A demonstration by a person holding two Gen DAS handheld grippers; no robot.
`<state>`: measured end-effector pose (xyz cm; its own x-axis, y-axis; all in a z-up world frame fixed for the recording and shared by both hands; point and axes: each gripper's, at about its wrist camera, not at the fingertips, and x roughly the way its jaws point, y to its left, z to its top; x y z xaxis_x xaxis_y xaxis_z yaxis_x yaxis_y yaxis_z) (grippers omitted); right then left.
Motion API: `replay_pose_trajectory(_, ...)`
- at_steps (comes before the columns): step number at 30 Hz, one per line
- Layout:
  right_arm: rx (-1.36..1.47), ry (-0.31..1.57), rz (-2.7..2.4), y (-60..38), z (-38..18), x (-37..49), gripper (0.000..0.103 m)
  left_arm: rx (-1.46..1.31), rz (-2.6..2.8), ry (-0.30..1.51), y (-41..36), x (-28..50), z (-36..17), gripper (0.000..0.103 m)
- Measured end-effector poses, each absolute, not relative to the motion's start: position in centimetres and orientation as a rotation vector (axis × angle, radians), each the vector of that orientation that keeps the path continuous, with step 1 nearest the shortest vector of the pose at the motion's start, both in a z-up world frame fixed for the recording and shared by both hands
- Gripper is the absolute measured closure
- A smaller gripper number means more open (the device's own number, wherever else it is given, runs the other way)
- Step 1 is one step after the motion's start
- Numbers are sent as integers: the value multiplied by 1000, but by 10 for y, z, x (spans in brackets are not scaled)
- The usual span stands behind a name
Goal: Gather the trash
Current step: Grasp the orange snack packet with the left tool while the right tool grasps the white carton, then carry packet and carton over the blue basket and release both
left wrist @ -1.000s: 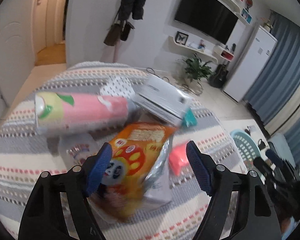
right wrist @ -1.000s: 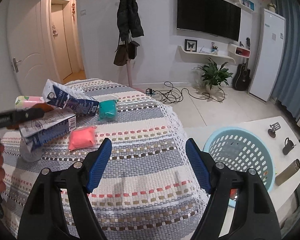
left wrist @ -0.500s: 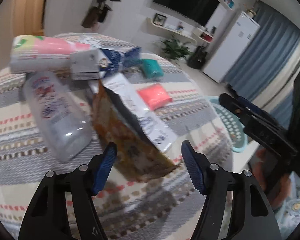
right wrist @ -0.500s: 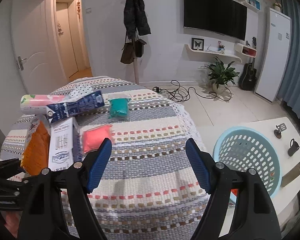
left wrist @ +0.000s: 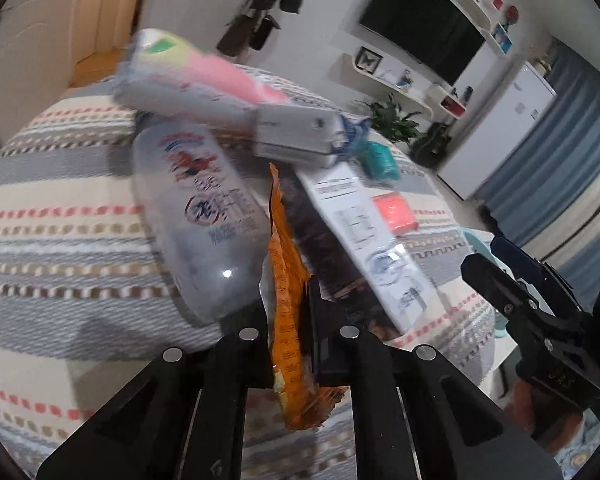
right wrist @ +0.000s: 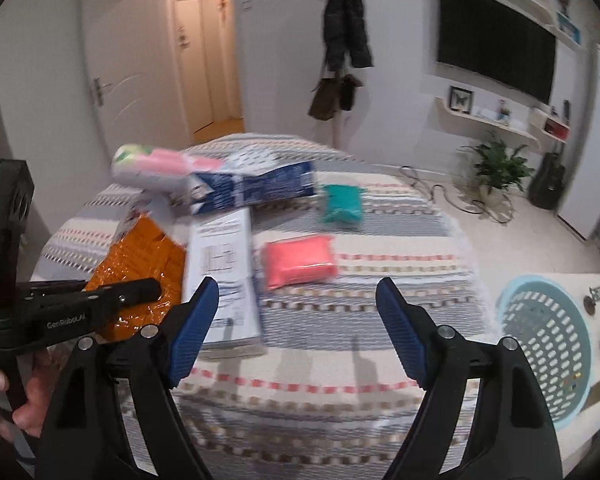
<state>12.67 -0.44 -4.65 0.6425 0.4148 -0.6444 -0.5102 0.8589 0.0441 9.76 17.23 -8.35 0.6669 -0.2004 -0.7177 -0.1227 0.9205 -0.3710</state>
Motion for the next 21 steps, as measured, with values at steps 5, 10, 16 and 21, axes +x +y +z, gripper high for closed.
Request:
replay_pose_trajectory(5,-165,748,559,22,-58,128,25,-415,20,834,198,77,-81,99)
replay_pose_trajectory(10,-179,811,554,45,-73,138,25,-429,22,827,216,62,-77,99)
replay_pose_trajectory(16,-207,856,555,65,-86,145,26,-402,-12,808,209,51,-74,99)
replay_pose_trajectory(21,-209,864,574,68,-88,142,53,-402,-25,803,200,52,-72,99)
